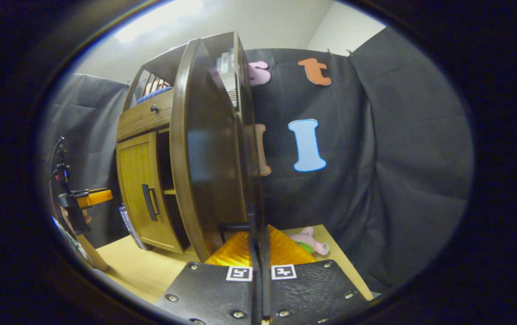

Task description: Open the right door of the double-door shoe cabinet with the right hand, and open the left door with the left hand.

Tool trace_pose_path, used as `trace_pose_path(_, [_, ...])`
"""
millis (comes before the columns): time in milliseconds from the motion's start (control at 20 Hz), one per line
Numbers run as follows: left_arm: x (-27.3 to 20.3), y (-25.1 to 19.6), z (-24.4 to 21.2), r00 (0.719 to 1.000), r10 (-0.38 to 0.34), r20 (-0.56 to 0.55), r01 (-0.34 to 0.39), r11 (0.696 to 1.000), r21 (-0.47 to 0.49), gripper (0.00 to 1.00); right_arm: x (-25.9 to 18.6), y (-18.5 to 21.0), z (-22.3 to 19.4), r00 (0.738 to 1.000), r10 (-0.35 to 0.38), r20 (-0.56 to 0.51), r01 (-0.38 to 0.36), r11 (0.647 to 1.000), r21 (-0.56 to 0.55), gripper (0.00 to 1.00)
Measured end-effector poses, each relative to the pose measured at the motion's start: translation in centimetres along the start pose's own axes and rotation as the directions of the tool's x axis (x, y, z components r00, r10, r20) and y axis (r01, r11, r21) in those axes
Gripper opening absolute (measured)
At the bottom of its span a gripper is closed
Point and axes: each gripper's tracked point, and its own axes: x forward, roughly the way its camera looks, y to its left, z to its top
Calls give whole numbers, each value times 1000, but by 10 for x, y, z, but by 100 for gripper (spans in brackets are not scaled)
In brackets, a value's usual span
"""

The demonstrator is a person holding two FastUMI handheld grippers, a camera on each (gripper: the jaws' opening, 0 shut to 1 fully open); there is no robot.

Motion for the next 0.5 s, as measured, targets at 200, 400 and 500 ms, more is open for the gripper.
trace_pose_path(200, [9,1,-2,1000,5,1,-5,1000,-10,92,1,0,0,998,61,-12,-62,998,-31,3])
trace_pose_path(400, [25,-2,-15,999,1,-39,-2,1000,-30,93,2,-10,1,999,38,17,-38,999,-30,26])
trace_pose_path(500, [33,-6,-13,999,-30,-26,29,999,-20,93,-1,-29,1,999,-21,30,21,999,-26,46])
